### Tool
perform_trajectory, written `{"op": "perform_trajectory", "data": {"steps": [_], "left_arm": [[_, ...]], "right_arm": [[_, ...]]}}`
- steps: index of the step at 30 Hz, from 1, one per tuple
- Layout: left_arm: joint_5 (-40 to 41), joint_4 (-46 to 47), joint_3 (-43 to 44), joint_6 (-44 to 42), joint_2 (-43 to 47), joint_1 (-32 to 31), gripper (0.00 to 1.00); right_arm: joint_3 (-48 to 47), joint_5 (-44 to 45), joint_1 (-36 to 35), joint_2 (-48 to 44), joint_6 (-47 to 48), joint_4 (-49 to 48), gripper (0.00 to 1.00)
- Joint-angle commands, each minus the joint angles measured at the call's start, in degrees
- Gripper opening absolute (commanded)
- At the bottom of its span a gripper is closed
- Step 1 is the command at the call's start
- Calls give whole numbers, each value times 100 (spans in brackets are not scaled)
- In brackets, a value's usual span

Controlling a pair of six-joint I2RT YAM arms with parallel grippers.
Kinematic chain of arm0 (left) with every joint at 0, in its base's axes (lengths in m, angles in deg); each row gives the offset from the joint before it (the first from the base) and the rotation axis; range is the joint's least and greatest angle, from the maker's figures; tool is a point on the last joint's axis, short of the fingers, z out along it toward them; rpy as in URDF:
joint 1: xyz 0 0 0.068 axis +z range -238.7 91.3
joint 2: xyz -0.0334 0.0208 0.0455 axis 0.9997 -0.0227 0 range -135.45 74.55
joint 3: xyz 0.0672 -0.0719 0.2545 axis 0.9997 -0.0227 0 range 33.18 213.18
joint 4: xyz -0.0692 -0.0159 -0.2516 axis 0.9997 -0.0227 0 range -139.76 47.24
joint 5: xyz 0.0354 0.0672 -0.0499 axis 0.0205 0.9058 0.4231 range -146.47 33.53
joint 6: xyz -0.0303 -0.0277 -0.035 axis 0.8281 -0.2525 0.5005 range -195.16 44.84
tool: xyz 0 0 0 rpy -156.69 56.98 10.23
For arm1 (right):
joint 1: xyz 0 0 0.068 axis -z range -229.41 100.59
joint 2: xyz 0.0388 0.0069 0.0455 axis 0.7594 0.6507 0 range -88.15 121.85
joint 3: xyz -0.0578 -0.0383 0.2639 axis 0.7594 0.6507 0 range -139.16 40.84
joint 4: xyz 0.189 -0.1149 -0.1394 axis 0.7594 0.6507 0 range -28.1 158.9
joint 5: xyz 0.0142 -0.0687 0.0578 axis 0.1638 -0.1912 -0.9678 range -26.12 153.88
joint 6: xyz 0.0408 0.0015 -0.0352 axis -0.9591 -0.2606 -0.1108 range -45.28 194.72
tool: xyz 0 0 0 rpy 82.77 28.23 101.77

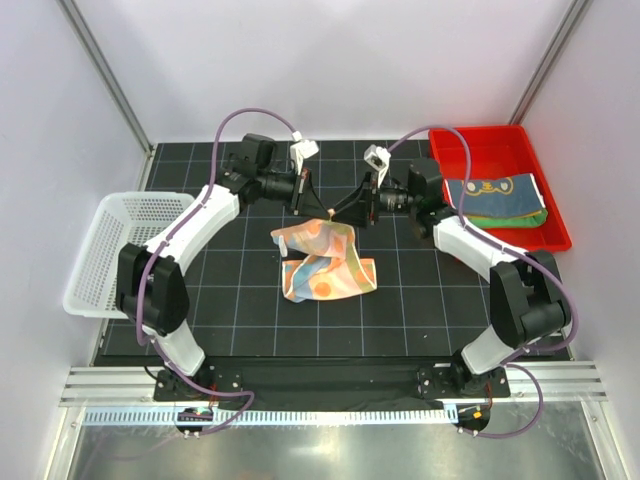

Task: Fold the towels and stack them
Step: Flatten out the crumpled towel

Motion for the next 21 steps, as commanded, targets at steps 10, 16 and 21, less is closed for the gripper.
{"op": "perform_trajectory", "data": {"steps": [10,16,21], "left_arm": [[-453,452,253,164,-22,-49,6],[-198,427,472,-255,101,205,55],[84,286,674,-346,-452,741,60]], "right_arm": [[-59,-337,-245,25,28,-714,3],[-224,550,-43,-424,484,1219,1],[12,858,300,-468,107,1499,1]]}}
